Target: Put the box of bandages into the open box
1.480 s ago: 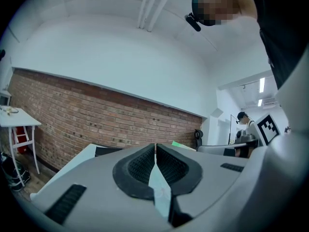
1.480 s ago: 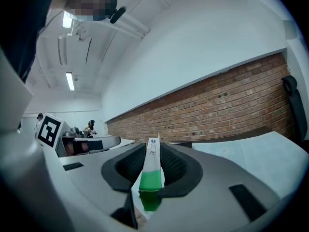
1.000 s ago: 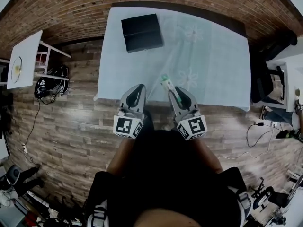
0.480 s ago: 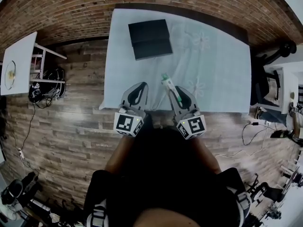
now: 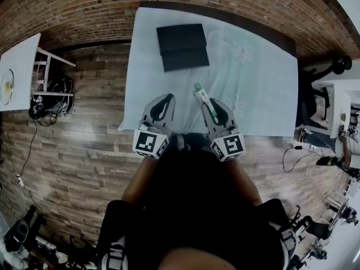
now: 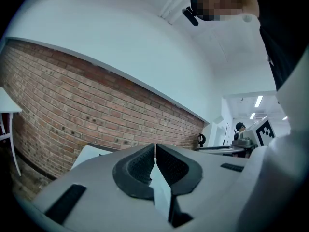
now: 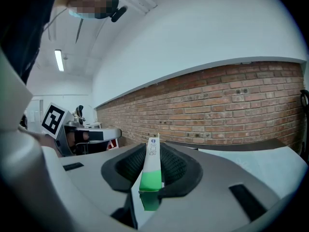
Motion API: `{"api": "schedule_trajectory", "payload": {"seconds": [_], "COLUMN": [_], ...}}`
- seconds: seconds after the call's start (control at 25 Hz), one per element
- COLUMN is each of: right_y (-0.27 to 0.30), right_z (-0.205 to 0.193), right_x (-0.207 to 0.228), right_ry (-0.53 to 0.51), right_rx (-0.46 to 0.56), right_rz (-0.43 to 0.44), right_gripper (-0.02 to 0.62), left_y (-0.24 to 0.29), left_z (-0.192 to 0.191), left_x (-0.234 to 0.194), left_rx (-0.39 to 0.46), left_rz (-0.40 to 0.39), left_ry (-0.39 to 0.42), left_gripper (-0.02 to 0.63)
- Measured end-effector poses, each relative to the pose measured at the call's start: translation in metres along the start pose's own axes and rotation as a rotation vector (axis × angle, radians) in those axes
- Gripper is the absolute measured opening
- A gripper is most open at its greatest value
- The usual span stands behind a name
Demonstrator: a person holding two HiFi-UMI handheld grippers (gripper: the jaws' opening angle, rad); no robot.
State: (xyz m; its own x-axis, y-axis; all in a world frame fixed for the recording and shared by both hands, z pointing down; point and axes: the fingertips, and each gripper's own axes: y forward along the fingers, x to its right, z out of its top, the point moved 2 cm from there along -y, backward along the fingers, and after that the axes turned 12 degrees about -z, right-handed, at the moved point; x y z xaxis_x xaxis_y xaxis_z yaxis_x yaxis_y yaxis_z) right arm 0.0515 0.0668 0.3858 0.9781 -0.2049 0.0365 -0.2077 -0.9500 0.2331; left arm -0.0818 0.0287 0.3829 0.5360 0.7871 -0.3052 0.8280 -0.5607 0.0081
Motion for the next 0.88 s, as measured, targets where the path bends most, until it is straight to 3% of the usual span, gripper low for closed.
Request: {"api": "schedule_trajectory", "payload": {"seconds": [0.88], "right_y": [0.109], "right_z": [-0.045], "right_x": [0.056], "right_ry": [-0.077], "right_rx": [-0.086], "right_rz": [0.147], "right_gripper": [0.103], "left_y": [0.075], "left_z": [-0.012], "left_x": [-0.056], "left_rx": [-0.037], "left_rz": [0.112], "left_ry": [-0.042], "left_gripper": [0.040]}}
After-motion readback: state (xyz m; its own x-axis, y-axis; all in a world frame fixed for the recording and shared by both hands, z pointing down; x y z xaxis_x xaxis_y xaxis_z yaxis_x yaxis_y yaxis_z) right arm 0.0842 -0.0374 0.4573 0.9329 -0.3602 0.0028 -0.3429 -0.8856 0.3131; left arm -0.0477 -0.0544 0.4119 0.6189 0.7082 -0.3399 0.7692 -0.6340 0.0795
